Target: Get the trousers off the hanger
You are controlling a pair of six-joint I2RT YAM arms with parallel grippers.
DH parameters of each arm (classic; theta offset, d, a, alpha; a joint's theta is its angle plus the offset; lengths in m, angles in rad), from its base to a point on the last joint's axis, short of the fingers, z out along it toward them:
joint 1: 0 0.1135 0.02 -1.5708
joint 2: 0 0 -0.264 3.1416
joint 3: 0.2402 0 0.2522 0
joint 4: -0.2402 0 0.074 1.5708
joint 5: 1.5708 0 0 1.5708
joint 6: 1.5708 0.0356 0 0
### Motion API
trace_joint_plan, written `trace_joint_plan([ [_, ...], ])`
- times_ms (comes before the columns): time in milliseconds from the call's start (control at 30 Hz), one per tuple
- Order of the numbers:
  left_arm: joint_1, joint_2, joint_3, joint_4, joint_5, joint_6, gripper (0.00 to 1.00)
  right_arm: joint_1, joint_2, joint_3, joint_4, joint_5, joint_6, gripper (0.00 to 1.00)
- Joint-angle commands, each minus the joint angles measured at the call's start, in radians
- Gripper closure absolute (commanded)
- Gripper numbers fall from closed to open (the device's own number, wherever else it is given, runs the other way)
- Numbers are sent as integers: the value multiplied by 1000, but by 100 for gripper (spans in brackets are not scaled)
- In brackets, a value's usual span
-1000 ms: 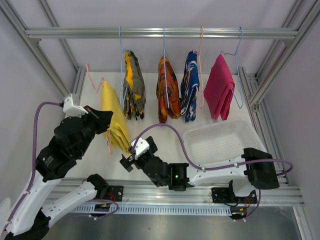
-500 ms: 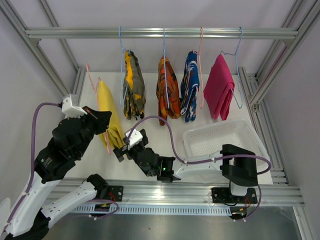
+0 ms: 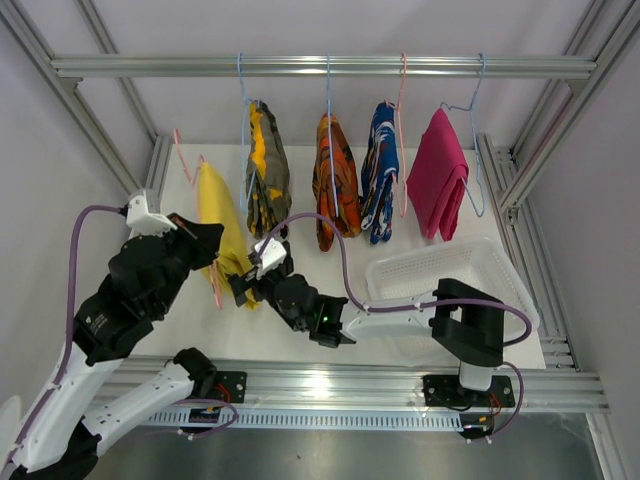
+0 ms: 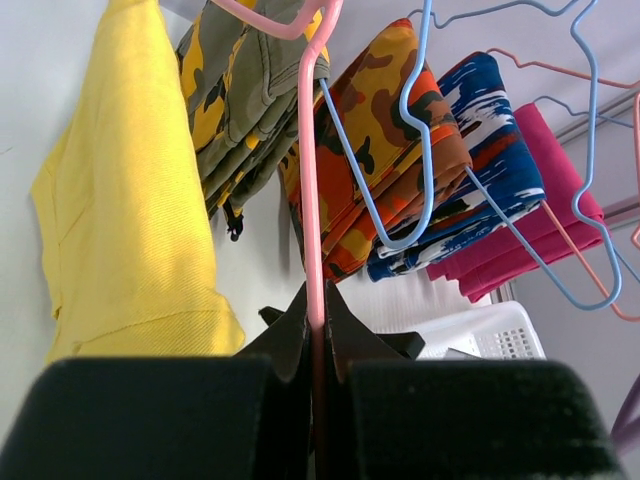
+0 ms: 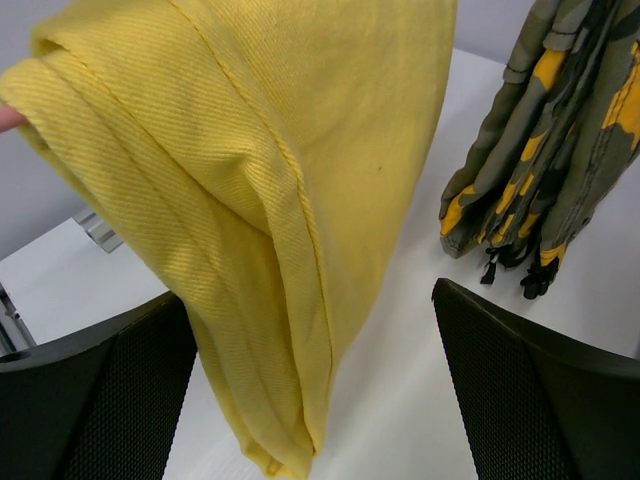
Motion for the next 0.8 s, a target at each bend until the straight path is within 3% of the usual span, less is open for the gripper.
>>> trace_joint_plan([
  [0, -8, -14, 23, 186, -20, 42, 100, -14, 21, 47, 55, -31, 29, 2],
  [767, 1, -9, 8, 187, -32, 61, 100, 23, 12, 4, 52, -19, 12, 2],
])
